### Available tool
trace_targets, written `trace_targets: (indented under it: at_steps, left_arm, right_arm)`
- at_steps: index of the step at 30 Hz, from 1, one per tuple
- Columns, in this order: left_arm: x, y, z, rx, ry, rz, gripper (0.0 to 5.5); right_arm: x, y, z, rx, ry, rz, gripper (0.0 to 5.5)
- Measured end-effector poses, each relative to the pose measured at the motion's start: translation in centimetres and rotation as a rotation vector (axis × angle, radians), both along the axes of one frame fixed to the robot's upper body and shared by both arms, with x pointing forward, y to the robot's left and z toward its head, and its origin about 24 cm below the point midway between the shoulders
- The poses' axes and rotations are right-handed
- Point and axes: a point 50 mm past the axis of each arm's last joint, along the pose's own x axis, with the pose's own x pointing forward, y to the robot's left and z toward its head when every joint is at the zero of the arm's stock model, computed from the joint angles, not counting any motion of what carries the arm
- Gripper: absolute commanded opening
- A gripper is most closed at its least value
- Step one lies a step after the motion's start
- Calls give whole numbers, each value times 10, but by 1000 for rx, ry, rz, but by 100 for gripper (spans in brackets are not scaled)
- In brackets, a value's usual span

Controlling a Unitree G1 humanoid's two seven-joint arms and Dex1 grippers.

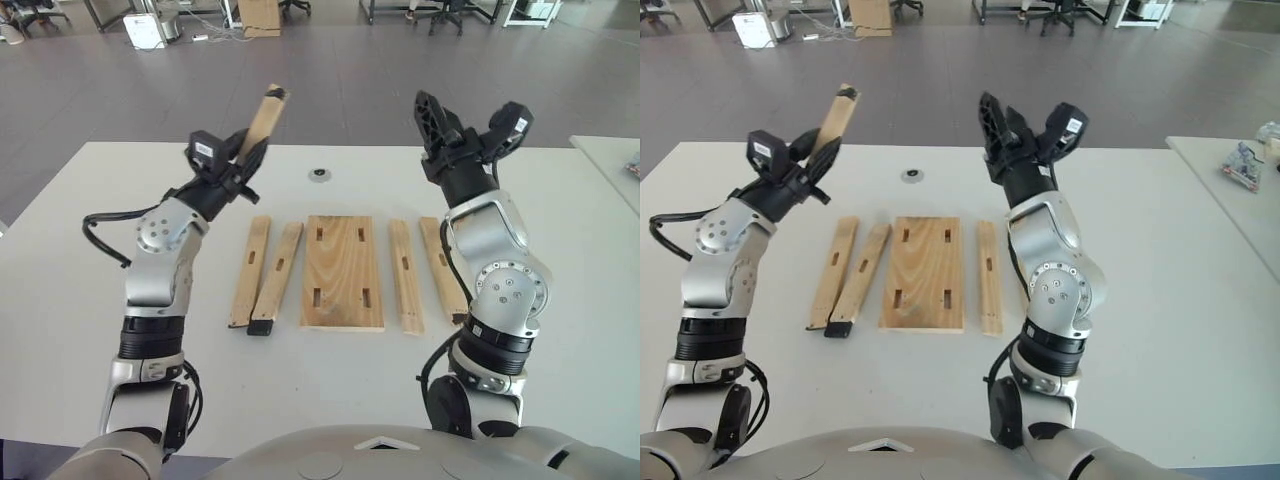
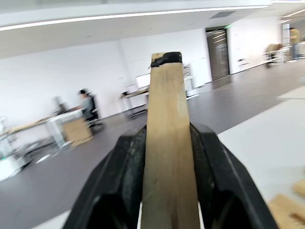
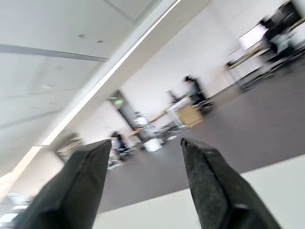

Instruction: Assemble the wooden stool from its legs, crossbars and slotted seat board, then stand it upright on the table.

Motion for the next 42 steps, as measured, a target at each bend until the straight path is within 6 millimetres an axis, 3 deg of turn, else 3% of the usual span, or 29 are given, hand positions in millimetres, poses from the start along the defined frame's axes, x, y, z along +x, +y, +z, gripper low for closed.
trace_targets:
  at_steps: [2,9,12,17,33,39,42]
  left_arm:
    - [-3,-15,4,-2,-18,-56,129]
    - [-9,-36,12,-17,-43,-145,129]
    - [-15,-47,16,-35,-53,-215,129]
    - [-22,-57,16,-59,-30,-291,129]
    - [-25,-58,12,-68,11,-351,129]
    - [-23,-57,9,-64,22,-349,129]
    - [-20,-53,2,-34,40,-320,208]
  right_arm:
    - [-3,5,5,55,27,62,272]
    - [-8,24,7,108,114,185,272]
    - [-11,32,7,104,122,225,330]
    - [-10,36,7,104,132,238,334]
    - [-8,36,0,38,145,226,43]
    - [-6,35,-1,19,148,215,41]
    - [-1,33,1,-39,134,169,41]
